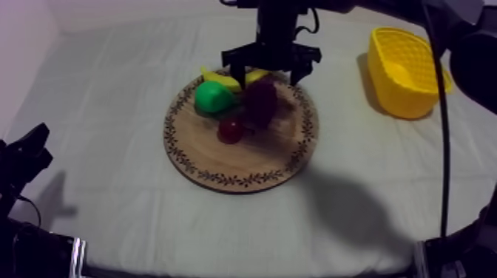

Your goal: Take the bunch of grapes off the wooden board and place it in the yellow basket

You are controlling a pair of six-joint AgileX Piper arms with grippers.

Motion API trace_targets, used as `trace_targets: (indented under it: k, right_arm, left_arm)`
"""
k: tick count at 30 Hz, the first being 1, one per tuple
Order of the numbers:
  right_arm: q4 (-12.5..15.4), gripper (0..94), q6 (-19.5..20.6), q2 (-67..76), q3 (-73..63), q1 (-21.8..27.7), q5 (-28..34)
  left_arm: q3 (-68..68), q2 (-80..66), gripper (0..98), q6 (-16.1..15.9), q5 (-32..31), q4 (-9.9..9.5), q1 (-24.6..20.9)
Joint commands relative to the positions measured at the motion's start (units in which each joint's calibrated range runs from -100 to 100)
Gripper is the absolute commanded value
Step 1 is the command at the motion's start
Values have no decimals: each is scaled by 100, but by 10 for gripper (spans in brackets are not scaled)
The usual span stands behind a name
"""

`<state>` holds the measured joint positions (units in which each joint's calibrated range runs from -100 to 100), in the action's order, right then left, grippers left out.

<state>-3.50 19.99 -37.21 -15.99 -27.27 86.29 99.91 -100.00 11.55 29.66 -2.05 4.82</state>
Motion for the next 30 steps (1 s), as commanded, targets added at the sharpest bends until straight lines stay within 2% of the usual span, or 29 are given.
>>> trace_targets:
  k: [1, 12, 24, 30]
  right_arm:
    - [17, 661, -19, -85, 30, 6, -158]
    - [136, 652, -94, -506, 102, 21, -907]
    - [26, 608, -119, -841, 213, 31, -1429]
    - [-49, 453, -46, -966, 244, 43, -1563]
  left_arm:
    - [-2, 0, 1, 0, 0, -2, -1]
    - [-2, 0, 1, 0, 0, -2, -1]
    - [-2, 0, 1, 0, 0, -2, -1]
    - [-2, 0, 1, 0, 0, -2, -1]
